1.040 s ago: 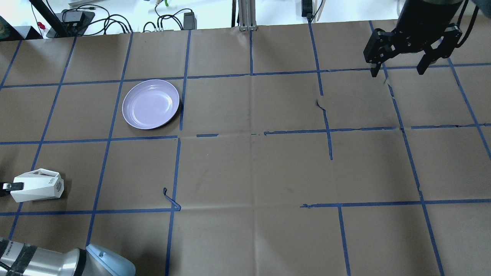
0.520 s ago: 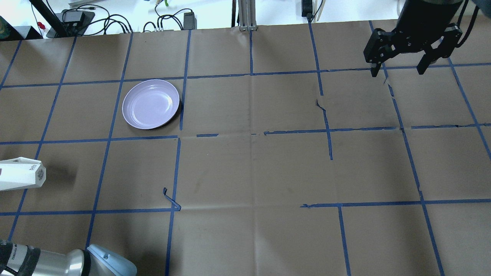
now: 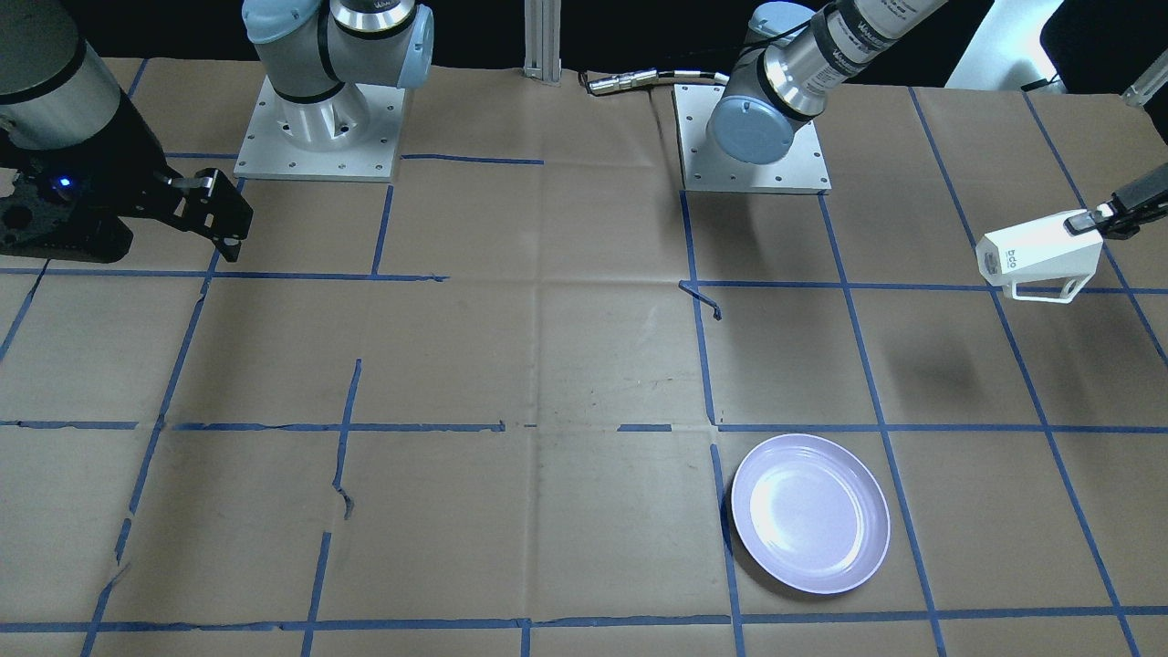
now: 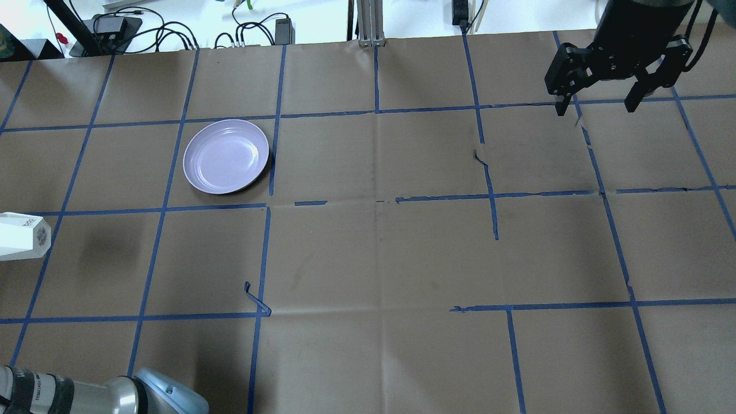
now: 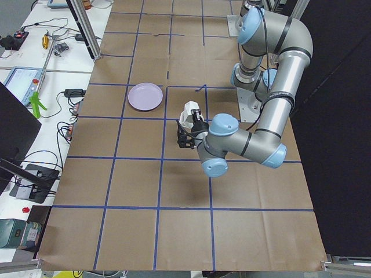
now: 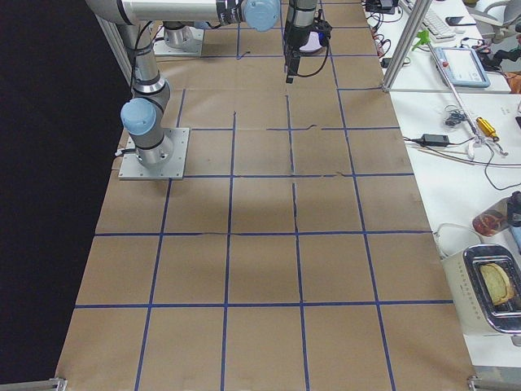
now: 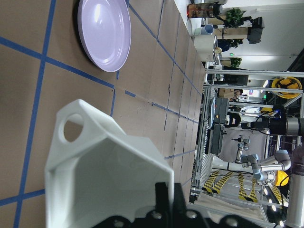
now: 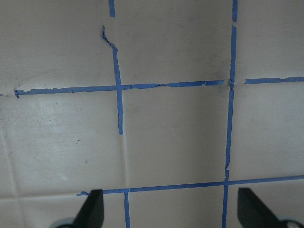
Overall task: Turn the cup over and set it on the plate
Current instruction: 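Raise the cup with the left gripper and rotate it upright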
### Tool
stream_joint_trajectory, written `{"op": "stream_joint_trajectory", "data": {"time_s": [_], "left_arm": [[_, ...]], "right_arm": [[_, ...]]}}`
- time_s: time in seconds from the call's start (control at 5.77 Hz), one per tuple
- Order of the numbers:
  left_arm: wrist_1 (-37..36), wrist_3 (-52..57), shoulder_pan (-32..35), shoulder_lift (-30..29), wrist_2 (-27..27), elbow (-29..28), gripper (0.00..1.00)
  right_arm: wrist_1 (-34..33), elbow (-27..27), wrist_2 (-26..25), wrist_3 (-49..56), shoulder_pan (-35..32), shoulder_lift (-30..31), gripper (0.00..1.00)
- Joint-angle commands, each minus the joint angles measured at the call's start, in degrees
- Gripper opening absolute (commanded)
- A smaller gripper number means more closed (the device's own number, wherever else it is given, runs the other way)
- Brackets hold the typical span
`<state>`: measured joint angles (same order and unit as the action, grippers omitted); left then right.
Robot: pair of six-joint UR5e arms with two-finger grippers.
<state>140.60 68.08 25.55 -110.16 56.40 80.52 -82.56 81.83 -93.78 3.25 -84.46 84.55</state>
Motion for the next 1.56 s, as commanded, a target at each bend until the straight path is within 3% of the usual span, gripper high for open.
{"op": "stream_joint_trajectory", "data": {"time_s": [0.0, 0.35, 0.87, 1.04, 1.39], "left_arm": [[-7.5, -14.3, 8.1, 8.4, -2.0, 0.0, 0.00], [-27.0, -36.2, 23.1, 12.8, 1.4, 0.0, 0.00], [-52.5, -56.5, 45.8, 10.7, 20.0, 0.0, 0.00], [-56.1, -57.2, 51.4, 8.4, 25.8, -1.5, 0.00], [-56.0, -57.3, 58.3, 1.9, 33.7, -8.6, 0.00]], "right_arm": [[0.0, 0.0, 0.0, 0.0, 0.0, 0.0, 1.00], [0.0, 0.0, 0.0, 0.0, 0.0, 0.0, 1.00], [-0.1, 0.0, 0.0, 0.0, 0.0, 0.0, 1.00], [0.0, 0.0, 0.0, 0.0, 0.0, 0.0, 1.00], [-0.1, 0.0, 0.0, 0.0, 0.0, 0.0, 1.00]]}}
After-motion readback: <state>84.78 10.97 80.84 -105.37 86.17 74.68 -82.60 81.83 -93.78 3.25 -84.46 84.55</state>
